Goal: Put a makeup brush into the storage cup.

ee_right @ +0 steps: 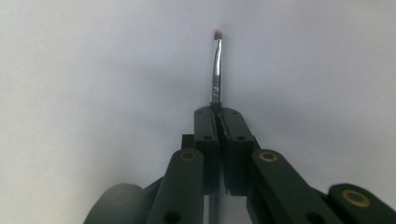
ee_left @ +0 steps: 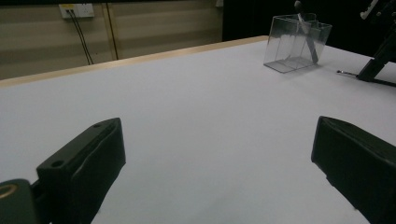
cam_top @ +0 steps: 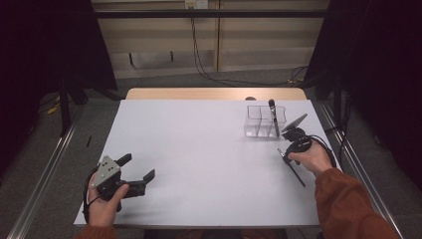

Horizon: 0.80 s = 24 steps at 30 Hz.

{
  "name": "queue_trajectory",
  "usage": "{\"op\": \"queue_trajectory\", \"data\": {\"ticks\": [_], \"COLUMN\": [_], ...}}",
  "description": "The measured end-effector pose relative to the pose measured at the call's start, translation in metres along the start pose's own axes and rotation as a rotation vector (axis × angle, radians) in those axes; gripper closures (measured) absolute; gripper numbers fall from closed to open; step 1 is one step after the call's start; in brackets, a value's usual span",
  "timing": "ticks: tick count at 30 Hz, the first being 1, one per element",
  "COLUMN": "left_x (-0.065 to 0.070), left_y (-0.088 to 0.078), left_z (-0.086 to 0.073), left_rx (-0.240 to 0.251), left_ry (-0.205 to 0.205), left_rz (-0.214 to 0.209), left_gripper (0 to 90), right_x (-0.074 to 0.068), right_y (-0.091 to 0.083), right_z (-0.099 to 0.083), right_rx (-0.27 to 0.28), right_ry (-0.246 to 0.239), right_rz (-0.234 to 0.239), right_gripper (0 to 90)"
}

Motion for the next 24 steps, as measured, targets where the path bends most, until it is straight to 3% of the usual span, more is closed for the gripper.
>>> {"op": "queue_trajectory", "data": {"ticks": [14, 21, 24], "left_x": [0.000, 0.001, 0.001], "left_y": [0.000, 0.000, 0.000], "left_z": [-0.001, -0.001, -0.001], "left_rx": [-0.004, -0.002, -0.002], "left_ry": [0.001, -0.001, -0.001], "left_rz": [-0.004, -0.008, -0.008], "left_gripper": [2.9, 2.9, 2.9], "right_x": [-0.009, -0.014, -0.015], "right_y": [-0.008, -0.022, -0.029], "right_z": [0.002, 0.003, 0.005], "right_rx": [0.108, 0.193, 0.257], "right_ry": [-0.054, -0.106, -0.117], "right_rz": [0.005, 0.038, 0.058], "right_gripper": [86.6, 86.5, 86.5]}}
Point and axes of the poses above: each handheld gripper's, and its own axes: y roughly forward along the jaws, z roughly out of its top, x roughly to its right, the point moved 6 cm from there along y, roughly forward along the jaws, and after that the axes turned 6 degrees about z, right-handed, at the moved point
